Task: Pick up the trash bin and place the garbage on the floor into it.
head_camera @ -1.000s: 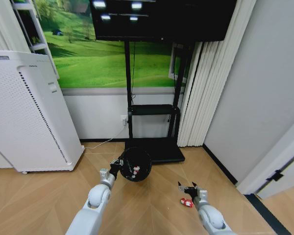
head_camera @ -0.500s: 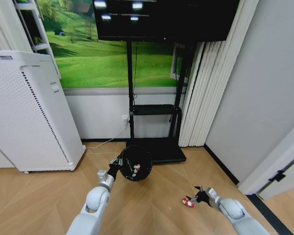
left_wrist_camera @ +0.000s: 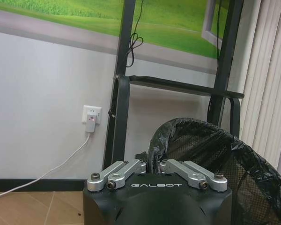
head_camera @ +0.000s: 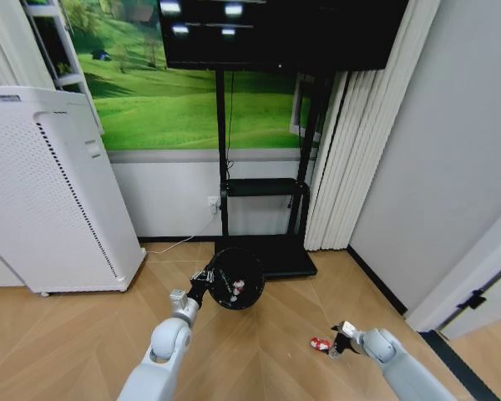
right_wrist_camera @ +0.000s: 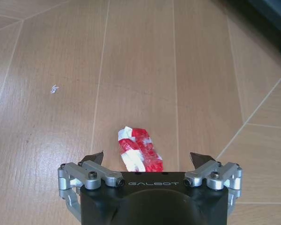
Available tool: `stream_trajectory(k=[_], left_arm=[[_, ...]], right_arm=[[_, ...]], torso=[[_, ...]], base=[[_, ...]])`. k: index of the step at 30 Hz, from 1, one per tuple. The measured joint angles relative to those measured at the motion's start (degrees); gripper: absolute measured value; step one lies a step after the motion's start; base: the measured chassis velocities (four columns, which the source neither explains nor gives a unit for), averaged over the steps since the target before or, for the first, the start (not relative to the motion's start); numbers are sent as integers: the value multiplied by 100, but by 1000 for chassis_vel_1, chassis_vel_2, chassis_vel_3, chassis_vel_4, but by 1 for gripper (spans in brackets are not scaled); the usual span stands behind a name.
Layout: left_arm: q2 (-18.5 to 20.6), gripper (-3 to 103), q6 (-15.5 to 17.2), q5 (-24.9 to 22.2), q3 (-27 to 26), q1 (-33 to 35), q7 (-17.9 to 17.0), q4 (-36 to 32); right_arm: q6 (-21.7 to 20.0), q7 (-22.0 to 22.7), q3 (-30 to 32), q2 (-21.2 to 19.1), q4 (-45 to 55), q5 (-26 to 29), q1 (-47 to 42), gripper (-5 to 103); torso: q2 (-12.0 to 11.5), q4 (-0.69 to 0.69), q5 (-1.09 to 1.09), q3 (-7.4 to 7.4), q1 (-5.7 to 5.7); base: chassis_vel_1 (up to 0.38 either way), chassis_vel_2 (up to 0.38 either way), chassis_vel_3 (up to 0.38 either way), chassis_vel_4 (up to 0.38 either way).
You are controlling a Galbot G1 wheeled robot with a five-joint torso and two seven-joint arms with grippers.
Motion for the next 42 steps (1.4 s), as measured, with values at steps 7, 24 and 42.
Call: stream_trajectory(k=[7, 24, 42], left_arm=[[-15, 7, 12, 7, 17, 0, -8, 6], [9, 7, 8, 4, -54, 84, -8, -34], [49, 7, -5, -69, -25, 87, -20, -78]], right_arm=[[122, 85, -78, 188, -527, -112, 264, 100], [225, 232, -25, 493, -1059, -79, 492, 100], [410, 506, 81, 812, -1549, -129, 640, 61]], torso=[[0, -2, 1, 0, 0], [0, -2, 0, 0, 0], [0, -2, -2, -1, 0]], base=[[0, 0, 0, 0], [0, 0, 0, 0], [0, 0, 0, 0]])
